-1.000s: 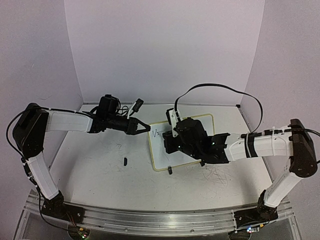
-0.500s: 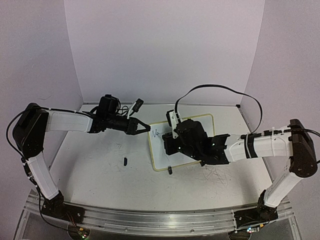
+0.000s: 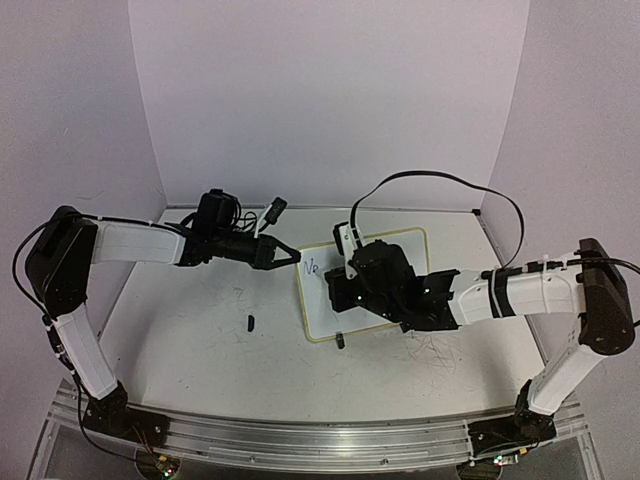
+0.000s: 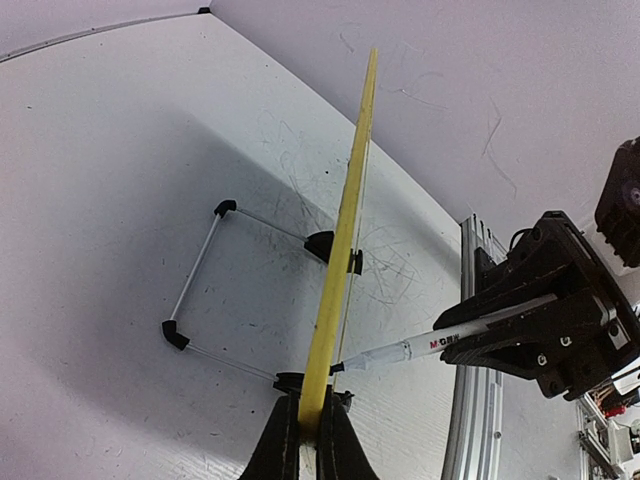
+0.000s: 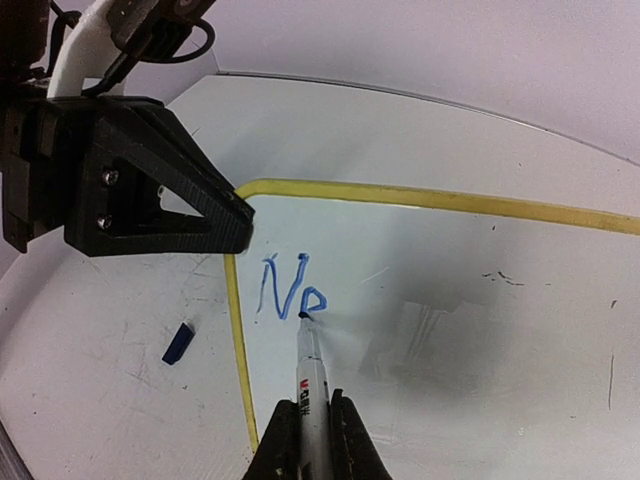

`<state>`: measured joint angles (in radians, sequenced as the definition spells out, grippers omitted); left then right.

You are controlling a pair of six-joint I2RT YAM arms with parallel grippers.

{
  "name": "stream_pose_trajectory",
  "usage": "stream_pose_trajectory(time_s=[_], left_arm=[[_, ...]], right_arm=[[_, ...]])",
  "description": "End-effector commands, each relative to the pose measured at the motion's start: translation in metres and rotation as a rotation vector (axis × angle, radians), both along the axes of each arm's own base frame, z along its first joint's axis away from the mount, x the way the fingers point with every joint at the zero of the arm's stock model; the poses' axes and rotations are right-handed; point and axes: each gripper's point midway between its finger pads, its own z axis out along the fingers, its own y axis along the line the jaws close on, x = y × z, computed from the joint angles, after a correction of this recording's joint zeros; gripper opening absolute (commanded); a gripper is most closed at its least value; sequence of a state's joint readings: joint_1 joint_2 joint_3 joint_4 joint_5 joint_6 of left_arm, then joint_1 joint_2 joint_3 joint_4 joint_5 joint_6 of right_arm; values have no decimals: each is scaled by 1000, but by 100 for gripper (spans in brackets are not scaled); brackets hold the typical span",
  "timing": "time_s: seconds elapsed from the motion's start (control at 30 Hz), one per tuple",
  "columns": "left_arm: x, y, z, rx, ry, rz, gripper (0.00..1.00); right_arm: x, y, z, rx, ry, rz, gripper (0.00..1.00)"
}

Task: Write a sentence on the whiteboard
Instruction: Write a sentence on the whiteboard stand.

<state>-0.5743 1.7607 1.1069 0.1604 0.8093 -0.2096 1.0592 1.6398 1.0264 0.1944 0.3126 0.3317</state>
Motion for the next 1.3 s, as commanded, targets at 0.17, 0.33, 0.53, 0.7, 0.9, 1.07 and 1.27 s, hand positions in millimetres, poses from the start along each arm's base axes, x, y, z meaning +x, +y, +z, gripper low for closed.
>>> stream_pose_trajectory(time_s=[0.17, 0.33, 0.53, 0.7, 0.9, 1.07, 1.27], left_arm=[[1, 3, -6, 36, 33, 15, 0], [1, 3, -6, 35, 32, 16, 0], [1, 3, -7, 36, 35, 16, 0], [1, 3, -6, 34, 35, 14, 0], [1, 2, -6, 33, 36, 13, 0], [2, 2, -7, 34, 39, 13, 0], [2, 2, -6, 33, 39, 12, 0]], right_arm=[[5, -19, -1, -34, -11, -64, 0], [5, -20, -1, -43, -14, -68, 0], [5, -23, -1, -53, -18, -73, 0], [4, -26, 8, -46, -29, -73, 0], [-4, -25, 40, 45, -79, -17, 0], [5, -15, 36, 31, -82, -16, 0], [9, -5, 34, 30, -84, 1, 0]])
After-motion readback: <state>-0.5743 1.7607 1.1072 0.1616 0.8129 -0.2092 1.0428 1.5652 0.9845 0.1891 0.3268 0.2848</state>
